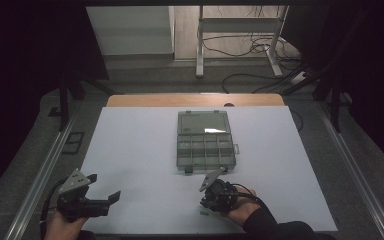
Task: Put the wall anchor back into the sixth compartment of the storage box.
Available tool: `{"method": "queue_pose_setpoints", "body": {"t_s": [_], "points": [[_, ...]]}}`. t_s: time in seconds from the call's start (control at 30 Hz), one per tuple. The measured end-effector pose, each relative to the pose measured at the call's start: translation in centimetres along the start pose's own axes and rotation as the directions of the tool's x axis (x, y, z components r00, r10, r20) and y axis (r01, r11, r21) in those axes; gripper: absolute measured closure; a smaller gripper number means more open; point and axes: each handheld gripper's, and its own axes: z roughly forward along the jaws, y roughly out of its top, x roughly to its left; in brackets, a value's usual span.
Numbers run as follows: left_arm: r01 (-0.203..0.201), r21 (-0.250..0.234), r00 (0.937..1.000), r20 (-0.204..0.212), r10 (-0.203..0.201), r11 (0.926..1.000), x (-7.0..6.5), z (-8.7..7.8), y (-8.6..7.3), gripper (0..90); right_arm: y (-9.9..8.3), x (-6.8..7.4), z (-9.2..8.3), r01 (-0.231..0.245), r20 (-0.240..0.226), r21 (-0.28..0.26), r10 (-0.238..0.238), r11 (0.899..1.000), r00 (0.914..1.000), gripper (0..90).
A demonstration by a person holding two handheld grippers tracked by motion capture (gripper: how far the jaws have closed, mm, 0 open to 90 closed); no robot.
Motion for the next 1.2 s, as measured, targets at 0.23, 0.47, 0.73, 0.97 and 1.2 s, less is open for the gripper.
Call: {"method": "queue_pose_setpoints", "body": {"t_s": [0.23,0.47,0.73,0.97,1.2], "points": [[0.000,0.002,1.0000,0.000,0.000,1.0000,0.0,0.0,0.0,2.4,0.2,-0.4,-1.1,-0.012,0.011,-0.058,0.012,0.998,0.9999,83.1],[0.003,0.000,1.0000,0.001,-0.003,1.0000,0.0,0.0,0.0,2.6,0.5,-1.0,-1.9,-0.023,0.027,-0.094,0.026,0.995,0.9993,83.0],[0.002,0.002,1.0000,0.001,-0.002,1.0000,0.0,0.0,0.0,2.7,0.7,-1.6,-2.7,-0.049,0.033,-0.137,0.054,0.989,0.9980,82.8],[0.004,0.002,1.0000,0.003,-0.004,1.0000,0.1,0.0,0.0,2.7,1.0,-2.3,-3.3,-0.068,0.043,-0.164,0.076,0.984,0.9962,82.7],[0.005,0.002,1.0000,0.003,-0.005,1.0000,0.1,0.0,0.0,2.8,1.3,-3.1,-3.7,-0.087,0.048,-0.196,0.098,0.977,0.9940,82.7]]}}
